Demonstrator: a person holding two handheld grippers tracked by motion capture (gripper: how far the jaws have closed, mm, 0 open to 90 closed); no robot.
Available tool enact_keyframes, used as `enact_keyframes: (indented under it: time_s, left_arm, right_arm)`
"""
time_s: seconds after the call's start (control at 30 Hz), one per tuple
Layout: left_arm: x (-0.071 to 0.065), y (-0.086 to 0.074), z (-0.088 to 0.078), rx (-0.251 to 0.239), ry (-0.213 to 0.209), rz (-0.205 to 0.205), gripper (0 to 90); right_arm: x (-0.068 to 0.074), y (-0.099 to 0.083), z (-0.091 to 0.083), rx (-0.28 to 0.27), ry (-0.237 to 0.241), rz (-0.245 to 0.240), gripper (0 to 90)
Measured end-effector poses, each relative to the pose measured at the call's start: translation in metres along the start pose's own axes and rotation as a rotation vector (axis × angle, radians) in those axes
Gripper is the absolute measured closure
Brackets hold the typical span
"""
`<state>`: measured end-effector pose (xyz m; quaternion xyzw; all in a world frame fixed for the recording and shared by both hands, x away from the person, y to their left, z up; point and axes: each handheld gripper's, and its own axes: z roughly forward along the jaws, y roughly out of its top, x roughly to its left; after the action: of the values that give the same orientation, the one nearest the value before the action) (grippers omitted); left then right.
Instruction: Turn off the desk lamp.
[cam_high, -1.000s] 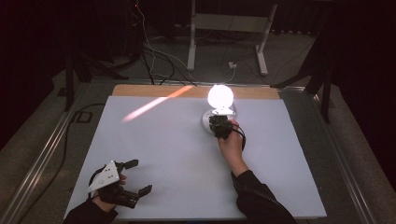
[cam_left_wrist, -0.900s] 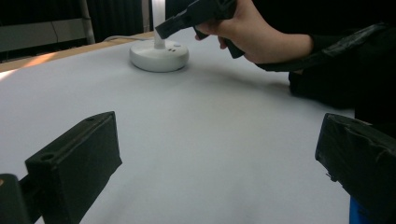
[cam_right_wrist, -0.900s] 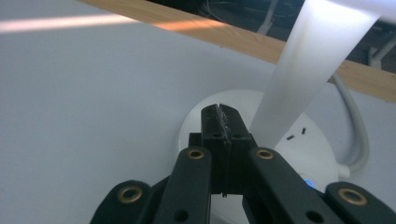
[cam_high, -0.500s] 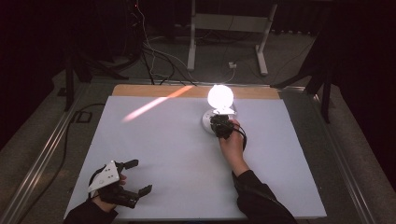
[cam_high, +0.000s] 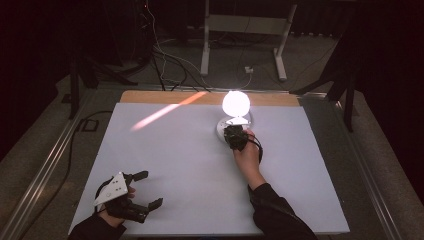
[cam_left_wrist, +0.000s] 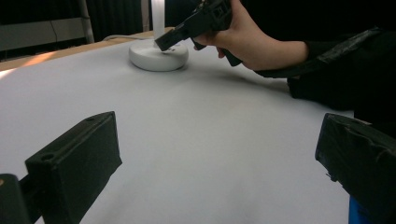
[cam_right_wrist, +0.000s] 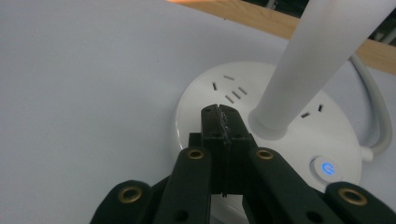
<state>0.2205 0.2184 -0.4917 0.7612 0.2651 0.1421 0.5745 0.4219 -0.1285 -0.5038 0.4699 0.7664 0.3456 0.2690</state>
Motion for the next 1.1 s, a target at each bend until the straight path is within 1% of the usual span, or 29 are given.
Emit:
enact_keyframes:
  time_s: [0.07, 0.17, 0.3, 0.37, 0.43, 0.47, 0.5, 0.6, 0.63, 0.77, 0.83, 0.87, 0.9, 0.93, 0.97, 1.0, 1.03, 1.07, 1.1]
  left_arm:
    - [0.000, 0.000, 0.000, 0.001, -0.001, 0.003, 0.6]
    - [0.000, 0.000, 0.000, -0.002, -0.001, -0.001, 0.6]
    - [-0.001, 0.000, 0.000, -0.001, -0.003, 0.001, 0.6]
    - [-0.001, 0.000, 0.000, -0.001, -0.003, 0.000, 0.6]
    - [-0.001, 0.000, 0.000, 0.002, -0.003, 0.003, 0.6]
    - [-0.001, 0.000, 0.000, 0.002, -0.003, 0.002, 0.6]
    - [0.000, 0.000, 0.000, -0.002, -0.002, -0.001, 0.6]
    - [0.000, 0.000, 0.000, 0.000, 0.001, -0.004, 0.6]
    - [0.001, 0.000, 0.000, 0.003, 0.001, -0.002, 0.6]
    - [0.000, 0.000, 0.000, 0.000, -0.001, 0.000, 0.6]
    - [0.000, 0.000, 0.000, 0.001, 0.000, 0.002, 0.6]
    - [0.000, 0.000, 0.000, -0.001, 0.001, 0.003, 0.6]
    - [0.000, 0.000, 0.000, -0.003, 0.001, 0.001, 0.6]
    - [0.000, 0.000, 0.000, -0.002, 0.001, 0.000, 0.6]
    - [0.000, 0.000, 0.000, 0.001, 0.002, 0.001, 0.6]
    - [0.000, 0.000, 0.000, 0.003, 0.002, 0.002, 0.6]
    - [0.000, 0.000, 0.000, 0.004, 0.001, 0.002, 0.6]
    - [0.000, 0.000, 0.000, 0.001, 0.001, 0.002, 0.6]
    - [0.000, 0.000, 0.000, 0.000, 0.002, 0.001, 0.6]
  right_arm:
    - [0.000, -0.001, 0.001, 0.000, 0.006, 0.004, 89.9]
    - [0.000, -0.001, 0.001, 0.002, 0.001, -0.004, 89.8]
    - [0.002, -0.003, 0.001, -0.007, -0.009, -0.020, 89.9]
    - [0.001, -0.003, 0.001, -0.009, -0.001, -0.013, 89.9]
    - [0.001, -0.003, 0.001, -0.006, -0.005, -0.017, 89.9]
    - [0.001, -0.002, 0.001, -0.001, -0.002, -0.001, 89.8]
    - [0.001, -0.002, 0.000, 0.000, 0.001, 0.004, 89.8]
    - [0.003, -0.001, -0.005, -0.016, 0.023, 0.005, 89.6]
    - [0.004, 0.000, -0.006, -0.020, 0.025, -0.002, 89.0]
    - [0.006, 0.004, -0.014, -0.043, 0.046, -0.015, 80.9]
    - [0.006, 0.006, -0.016, -0.044, 0.069, -0.021, 74.3]
    - [0.007, 0.006, -0.017, -0.043, 0.083, -0.030, 71.0]
    - [0.007, 0.006, -0.018, -0.051, 0.084, -0.046, 68.7]
    - [0.008, 0.006, -0.020, -0.059, 0.094, -0.057, 62.0]
    - [0.007, 0.006, -0.020, -0.057, 0.122, -0.063, 56.0]
    - [0.007, 0.006, -0.021, -0.055, 0.147, -0.061, 55.1]
    - [0.007, 0.006, -0.022, -0.058, 0.164, -0.059, 50.5]
    - [0.007, 0.006, -0.023, -0.065, 0.173, -0.061, 42.0]
    - [0.007, 0.007, -0.024, -0.057, 0.184, -0.054, 38.6]
